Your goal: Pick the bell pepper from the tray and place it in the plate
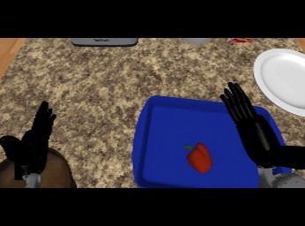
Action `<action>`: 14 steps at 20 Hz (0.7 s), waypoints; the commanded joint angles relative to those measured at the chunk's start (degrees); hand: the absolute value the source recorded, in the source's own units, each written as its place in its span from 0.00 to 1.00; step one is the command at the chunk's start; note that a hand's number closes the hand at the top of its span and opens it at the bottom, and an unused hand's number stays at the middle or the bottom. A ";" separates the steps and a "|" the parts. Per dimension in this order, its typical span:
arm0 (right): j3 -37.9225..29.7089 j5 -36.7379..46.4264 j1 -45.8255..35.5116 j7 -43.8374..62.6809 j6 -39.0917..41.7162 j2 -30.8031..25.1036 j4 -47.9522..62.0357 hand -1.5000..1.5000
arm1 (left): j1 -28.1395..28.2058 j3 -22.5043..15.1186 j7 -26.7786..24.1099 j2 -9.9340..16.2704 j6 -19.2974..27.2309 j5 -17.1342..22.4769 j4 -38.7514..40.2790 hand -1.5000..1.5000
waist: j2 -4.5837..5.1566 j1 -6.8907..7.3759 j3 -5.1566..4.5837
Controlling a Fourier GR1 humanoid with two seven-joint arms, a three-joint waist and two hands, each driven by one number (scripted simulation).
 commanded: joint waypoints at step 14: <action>7.16 14.78 -17.16 -32.70 36.52 -8.36 27.81 0.00 | -13.14 -2.06 5.88 3.02 -9.90 0.80 5.34 0.50 | 1.46 0.72 -0.45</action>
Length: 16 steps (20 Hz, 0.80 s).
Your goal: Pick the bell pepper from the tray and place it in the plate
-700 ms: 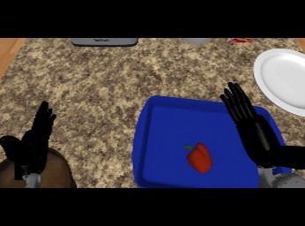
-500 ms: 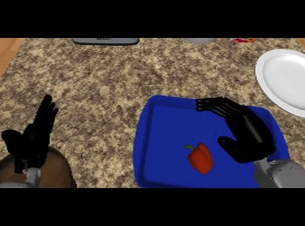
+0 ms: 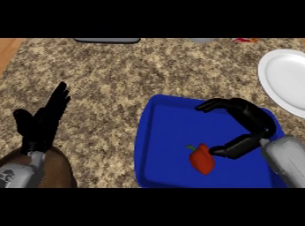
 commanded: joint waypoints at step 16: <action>9.52 28.93 -12.51 -20.70 4.84 -5.96 16.03 0.00 | -2.42 4.55 0.80 0.14 -4.55 0.05 3.28 0.50 | -0.83 -1.68 -0.16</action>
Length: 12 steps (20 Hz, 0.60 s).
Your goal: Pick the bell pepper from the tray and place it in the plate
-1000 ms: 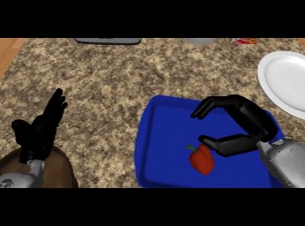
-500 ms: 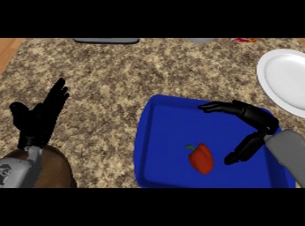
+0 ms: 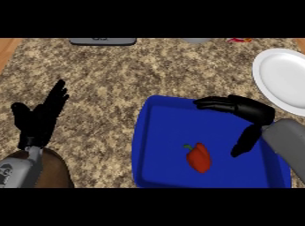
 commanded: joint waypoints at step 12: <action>5.29 19.06 -1.38 6.17 -0.02 0.79 -5.65 0.00 | -0.68 3.19 -2.76 -2.37 -1.43 -2.93 2.69 0.50 | -0.17 -0.74 -0.05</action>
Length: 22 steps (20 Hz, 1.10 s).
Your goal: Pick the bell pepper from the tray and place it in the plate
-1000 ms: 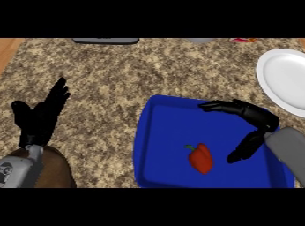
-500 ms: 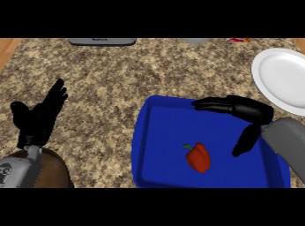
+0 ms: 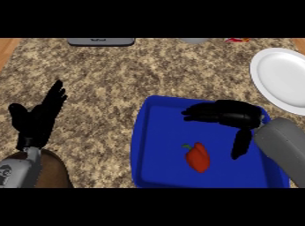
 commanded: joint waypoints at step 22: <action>-4.19 28.27 6.52 7.11 3.25 12.55 -2.93 0.00 | 0.06 5.87 3.00 -2.81 -5.00 -4.99 -1.03 0.50 | 0.02 0.00 0.02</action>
